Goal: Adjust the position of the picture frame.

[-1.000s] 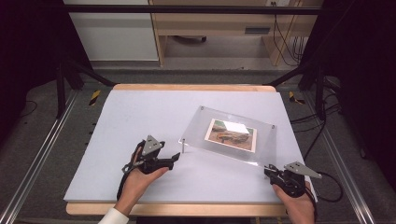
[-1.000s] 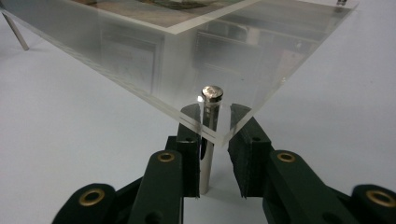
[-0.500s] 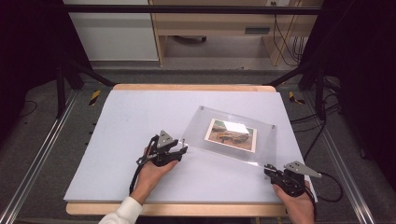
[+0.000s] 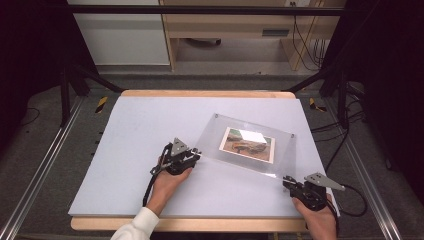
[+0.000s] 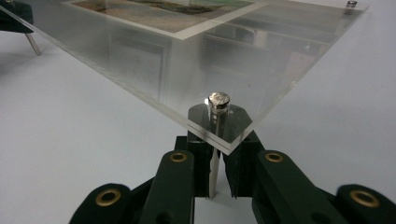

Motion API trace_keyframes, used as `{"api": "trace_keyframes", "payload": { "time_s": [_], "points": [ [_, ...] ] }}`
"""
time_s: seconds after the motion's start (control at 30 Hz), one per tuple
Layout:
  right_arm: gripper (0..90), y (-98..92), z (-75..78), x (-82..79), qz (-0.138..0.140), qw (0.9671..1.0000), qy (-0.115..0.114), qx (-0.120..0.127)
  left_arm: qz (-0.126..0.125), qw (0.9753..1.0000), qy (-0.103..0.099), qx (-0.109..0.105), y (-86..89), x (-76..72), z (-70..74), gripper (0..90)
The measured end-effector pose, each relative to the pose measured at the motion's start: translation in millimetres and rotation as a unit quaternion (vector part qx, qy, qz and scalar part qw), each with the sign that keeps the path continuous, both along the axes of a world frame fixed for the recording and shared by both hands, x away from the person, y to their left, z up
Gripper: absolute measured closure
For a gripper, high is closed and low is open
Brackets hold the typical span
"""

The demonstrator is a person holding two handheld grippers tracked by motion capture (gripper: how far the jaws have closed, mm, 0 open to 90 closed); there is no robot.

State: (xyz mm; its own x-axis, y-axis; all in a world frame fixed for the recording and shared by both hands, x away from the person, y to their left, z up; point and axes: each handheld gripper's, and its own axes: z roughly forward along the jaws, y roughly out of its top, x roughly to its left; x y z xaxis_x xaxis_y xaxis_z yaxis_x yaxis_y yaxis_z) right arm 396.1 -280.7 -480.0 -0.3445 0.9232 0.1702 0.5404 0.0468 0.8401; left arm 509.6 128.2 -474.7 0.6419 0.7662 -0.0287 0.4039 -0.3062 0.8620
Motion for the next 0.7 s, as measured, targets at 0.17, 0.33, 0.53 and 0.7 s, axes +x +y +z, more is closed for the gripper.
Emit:
{"api": "trace_keyframes", "payload": {
  "time_s": [0.17, 0.33, 0.53, 0.7],
  "points": [
    [81.4, 0.0, -0.1, -0.2, 0.000, 1.0000, 0.001, 0.000, -0.001, 1.0000, 0.006, -0.005, -0.7, 2.1, -2.4, 73.8],
    [81.2, -0.3, -0.4, -0.1, -0.001, 1.0000, 0.000, 0.001, -0.008, 0.9998, 0.005, -0.015, -1.8, 1.7, -1.7, 82.1],
    [84.1, -0.2, 0.1, 0.0, 0.002, 1.0000, -0.003, 0.005, -0.005, 0.9997, 0.010, -0.020, -2.5, 2.0, -1.4, 83.7],
    [85.0, 0.1, 1.6, 0.2, 0.002, 1.0000, -0.002, 0.001, -0.005, 0.9997, 0.011, -0.021, -2.3, 2.3, -0.4, 84.0]
  ]
}}
